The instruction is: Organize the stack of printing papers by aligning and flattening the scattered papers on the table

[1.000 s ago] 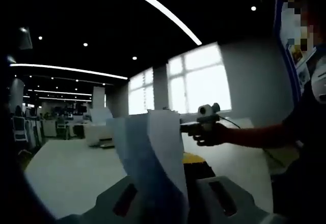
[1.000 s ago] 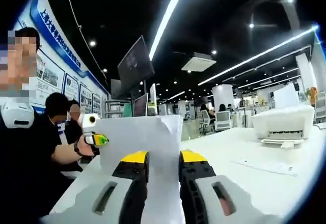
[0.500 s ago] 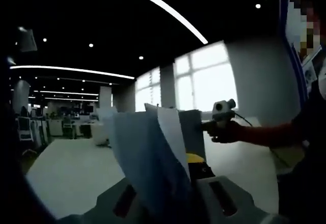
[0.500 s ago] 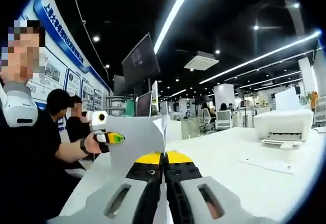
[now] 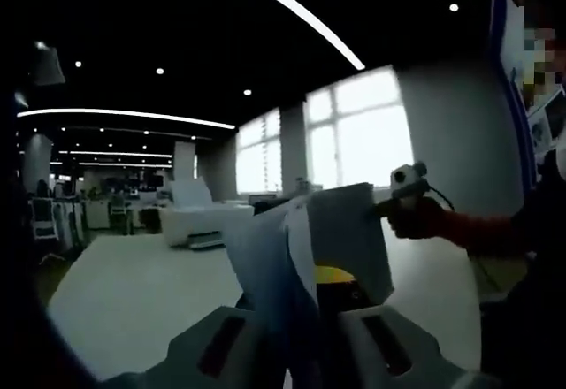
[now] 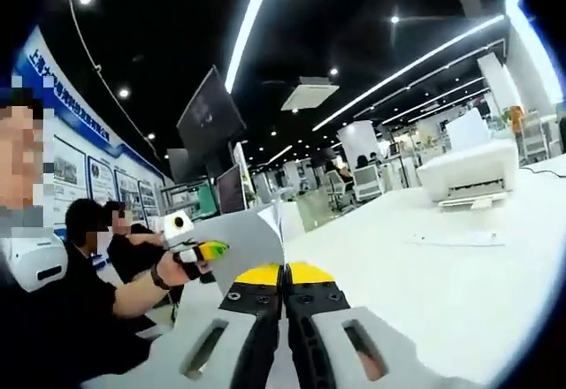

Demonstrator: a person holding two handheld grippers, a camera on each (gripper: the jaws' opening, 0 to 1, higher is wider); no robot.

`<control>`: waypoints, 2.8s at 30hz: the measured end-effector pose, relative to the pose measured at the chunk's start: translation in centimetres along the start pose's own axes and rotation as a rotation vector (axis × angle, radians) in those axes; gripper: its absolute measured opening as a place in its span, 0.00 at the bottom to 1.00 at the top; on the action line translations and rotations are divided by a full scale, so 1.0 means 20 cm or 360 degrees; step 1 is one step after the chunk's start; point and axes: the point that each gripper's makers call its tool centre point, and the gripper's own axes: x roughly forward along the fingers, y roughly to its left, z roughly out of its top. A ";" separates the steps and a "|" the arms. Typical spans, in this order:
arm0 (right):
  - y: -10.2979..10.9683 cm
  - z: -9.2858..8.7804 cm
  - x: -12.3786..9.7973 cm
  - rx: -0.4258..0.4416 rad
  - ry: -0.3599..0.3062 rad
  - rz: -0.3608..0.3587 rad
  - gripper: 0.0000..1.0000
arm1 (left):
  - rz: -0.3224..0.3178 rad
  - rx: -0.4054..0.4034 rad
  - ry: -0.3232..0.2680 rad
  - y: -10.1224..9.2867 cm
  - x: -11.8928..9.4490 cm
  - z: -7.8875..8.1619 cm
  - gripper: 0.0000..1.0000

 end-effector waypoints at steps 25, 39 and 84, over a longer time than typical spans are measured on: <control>0.25 -0.02 -0.25 0.0440 -0.0018 -0.0023 0.00 | -0.0127 -0.0508 0.0095 -0.12 -0.05 0.10 0.06; 0.02 -0.26 -0.23 0.0806 0.0114 -0.0153 0.00 | -0.0209 -0.1143 0.0247 -0.10 0.06 -0.18 0.06; -0.68 -0.67 -0.14 -0.0059 0.0479 -0.0981 0.10 | 0.0394 -0.0064 0.0701 0.26 0.30 -0.82 0.25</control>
